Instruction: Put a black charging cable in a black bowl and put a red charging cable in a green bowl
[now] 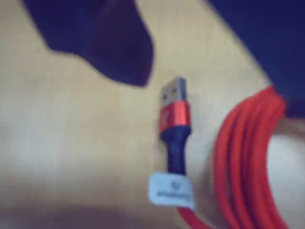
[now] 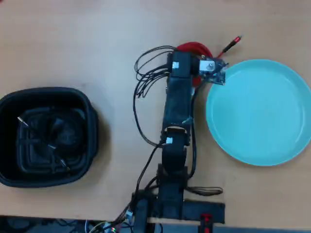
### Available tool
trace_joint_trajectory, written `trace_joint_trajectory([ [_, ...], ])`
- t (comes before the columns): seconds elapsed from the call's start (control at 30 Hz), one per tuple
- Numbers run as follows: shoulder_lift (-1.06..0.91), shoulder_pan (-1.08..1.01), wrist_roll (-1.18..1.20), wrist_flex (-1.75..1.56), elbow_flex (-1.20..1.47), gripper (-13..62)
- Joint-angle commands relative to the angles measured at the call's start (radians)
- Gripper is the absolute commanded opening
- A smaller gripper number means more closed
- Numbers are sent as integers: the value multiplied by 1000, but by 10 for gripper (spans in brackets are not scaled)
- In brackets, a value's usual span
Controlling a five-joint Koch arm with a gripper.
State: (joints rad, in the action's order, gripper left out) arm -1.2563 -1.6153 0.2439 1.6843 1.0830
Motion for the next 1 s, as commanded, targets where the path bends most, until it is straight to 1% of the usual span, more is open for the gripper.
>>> trace_joint_trajectory([
  [0.0,-63,-23,-2,29,-44,319],
  [0.17,0,-25,-3,-12,-51,326],
  [0.27,38,-3,-51,-57,-54,325],
  [0.4,51,48,-61,-130,-58,324],
  [0.57,51,46,-66,-179,-49,324],
  [0.67,57,44,-66,-184,-9,324],
  [0.8,117,44,-67,-247,75,324],
  [0.97,120,34,-77,-345,161,323],
])
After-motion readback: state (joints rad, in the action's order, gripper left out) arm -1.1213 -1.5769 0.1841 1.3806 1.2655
